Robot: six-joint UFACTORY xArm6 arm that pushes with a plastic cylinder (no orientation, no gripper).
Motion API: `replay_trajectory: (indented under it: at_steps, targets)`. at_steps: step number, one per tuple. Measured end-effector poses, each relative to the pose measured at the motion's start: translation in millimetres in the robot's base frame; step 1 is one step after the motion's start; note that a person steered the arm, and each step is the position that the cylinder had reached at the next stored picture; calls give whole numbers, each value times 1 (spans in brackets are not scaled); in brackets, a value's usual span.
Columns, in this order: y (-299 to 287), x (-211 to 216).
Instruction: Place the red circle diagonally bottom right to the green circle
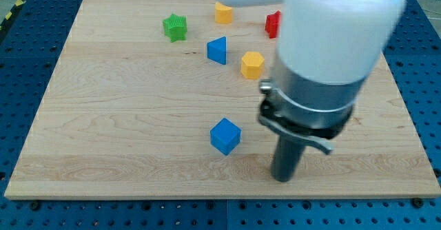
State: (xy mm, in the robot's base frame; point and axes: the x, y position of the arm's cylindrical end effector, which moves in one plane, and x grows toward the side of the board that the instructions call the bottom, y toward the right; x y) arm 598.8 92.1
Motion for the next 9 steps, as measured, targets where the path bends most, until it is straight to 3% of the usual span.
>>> replay_trajectory:
  at_steps: [2, 5, 7, 9]
  targets:
    - [93, -4]
    - [210, -115]
    - [232, -183]
    - [220, -206]
